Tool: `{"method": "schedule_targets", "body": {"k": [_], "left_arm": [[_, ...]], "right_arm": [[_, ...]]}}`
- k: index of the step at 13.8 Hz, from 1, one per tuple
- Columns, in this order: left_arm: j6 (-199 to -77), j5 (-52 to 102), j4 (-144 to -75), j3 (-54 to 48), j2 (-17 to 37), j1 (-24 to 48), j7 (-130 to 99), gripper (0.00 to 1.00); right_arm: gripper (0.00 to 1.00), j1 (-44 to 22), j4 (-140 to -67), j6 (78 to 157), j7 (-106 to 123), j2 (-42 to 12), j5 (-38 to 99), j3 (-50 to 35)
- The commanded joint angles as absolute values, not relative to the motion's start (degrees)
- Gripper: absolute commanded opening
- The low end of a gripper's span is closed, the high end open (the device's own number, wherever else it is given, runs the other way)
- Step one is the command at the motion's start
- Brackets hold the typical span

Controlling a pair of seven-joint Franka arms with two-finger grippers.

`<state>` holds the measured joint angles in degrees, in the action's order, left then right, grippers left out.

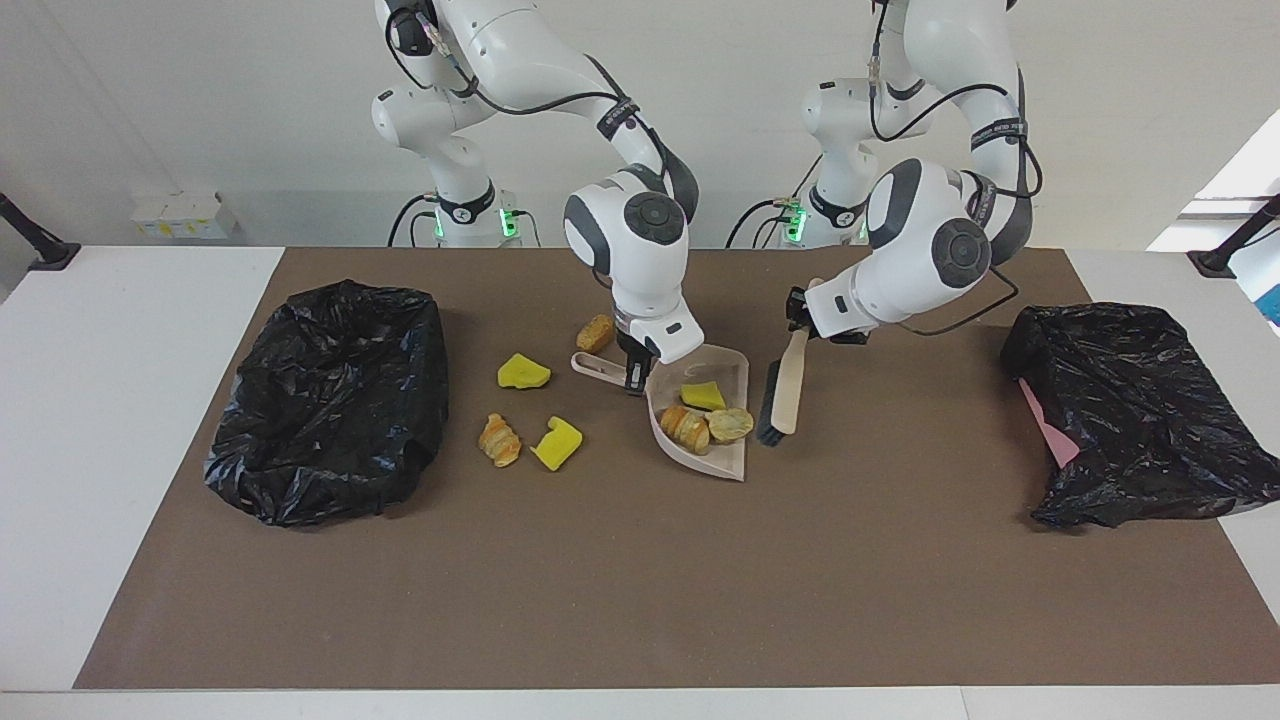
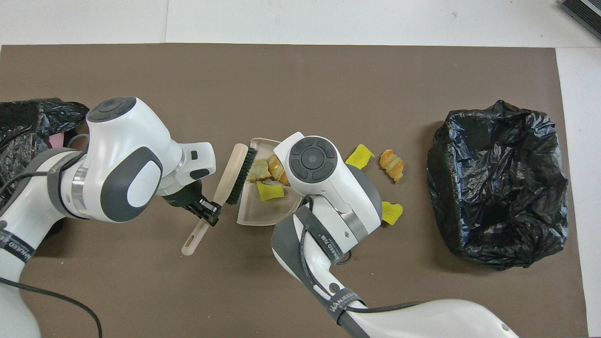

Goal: Sweep and dump trash in bin
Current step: 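Sweep the yellow pieces into the dustpan with the left gripper's brush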

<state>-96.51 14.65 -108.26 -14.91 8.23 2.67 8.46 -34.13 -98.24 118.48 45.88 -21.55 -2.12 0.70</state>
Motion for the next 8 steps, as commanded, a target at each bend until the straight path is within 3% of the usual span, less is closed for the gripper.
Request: {"method": "schedule_targets", "body": {"k": [1,5,8], "left_arm": [[-96.2,8.9,-109.6,-15.3,5.9,4.5,-2.9,0.00],[-98.0,7.6,-117.0,-15.2,0.5,9.0,-12.7,0.00],[-107.3,7.6,-129.9,-15.3,-7.4,15.9,-19.7,0.00]], "right_arm": [[0.00,-29.6,-99.9,115.5,50.5,-15.9,-2.5,0.3],[0.00,-20.8,-100.0,108.7,61.8,-10.5,-1.5,0.3],[0.00,-15.0,-99.9,104.5,67.4,-6.8,-1.5,0.4]]}}
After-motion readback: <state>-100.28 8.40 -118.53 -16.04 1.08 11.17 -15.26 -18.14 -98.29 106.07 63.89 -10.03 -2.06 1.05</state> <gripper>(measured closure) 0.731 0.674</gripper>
